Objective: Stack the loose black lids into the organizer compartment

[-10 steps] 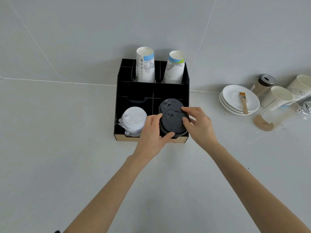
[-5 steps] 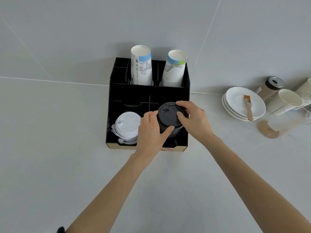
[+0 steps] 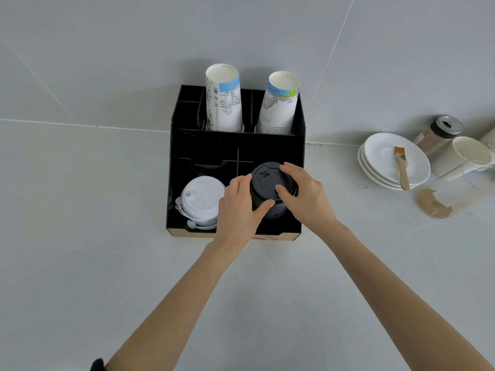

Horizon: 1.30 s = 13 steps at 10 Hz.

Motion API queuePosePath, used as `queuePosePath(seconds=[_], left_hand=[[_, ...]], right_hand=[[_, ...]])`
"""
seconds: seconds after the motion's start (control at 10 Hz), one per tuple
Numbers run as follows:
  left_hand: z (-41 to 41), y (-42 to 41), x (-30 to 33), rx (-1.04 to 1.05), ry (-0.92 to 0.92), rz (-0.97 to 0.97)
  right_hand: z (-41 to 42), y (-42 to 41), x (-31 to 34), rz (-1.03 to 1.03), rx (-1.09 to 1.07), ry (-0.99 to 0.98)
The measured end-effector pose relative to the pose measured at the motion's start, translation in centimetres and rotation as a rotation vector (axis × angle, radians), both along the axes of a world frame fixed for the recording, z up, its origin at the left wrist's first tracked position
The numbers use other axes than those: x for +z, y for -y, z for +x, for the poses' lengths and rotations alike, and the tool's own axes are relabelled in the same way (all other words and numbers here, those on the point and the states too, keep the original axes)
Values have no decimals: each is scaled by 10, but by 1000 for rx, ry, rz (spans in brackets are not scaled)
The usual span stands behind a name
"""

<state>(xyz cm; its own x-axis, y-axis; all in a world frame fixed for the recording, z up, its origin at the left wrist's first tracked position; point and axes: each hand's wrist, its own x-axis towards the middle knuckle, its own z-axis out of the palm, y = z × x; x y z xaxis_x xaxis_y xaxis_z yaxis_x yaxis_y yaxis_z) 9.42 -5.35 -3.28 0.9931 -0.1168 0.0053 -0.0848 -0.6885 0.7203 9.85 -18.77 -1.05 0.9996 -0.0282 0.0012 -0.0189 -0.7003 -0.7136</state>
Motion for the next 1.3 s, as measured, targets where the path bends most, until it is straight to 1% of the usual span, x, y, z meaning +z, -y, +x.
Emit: queuePosePath(seconds=[0.4,0.8,1.0,1.1,1.2,1.3], left_hand=[[1,-5,2,-22,-47,-41],[5,-10,5,-62,-53,-14],[9,-14,7,-103,-80,1],[11,-15,8,-113,-88,12],[11,-16,15,-133,-91,47],[13,-18,18,-136,-69,57]], right_hand=[[-13,-10,-10,-29,-12,9],[-14,7,-15,28,73,23],[-18,6,-22,-16,80,74],[-18,7,-23,-54,95,74],[-17,9,-18,-144,144,54],[-15,10,-13,-169,137,51]])
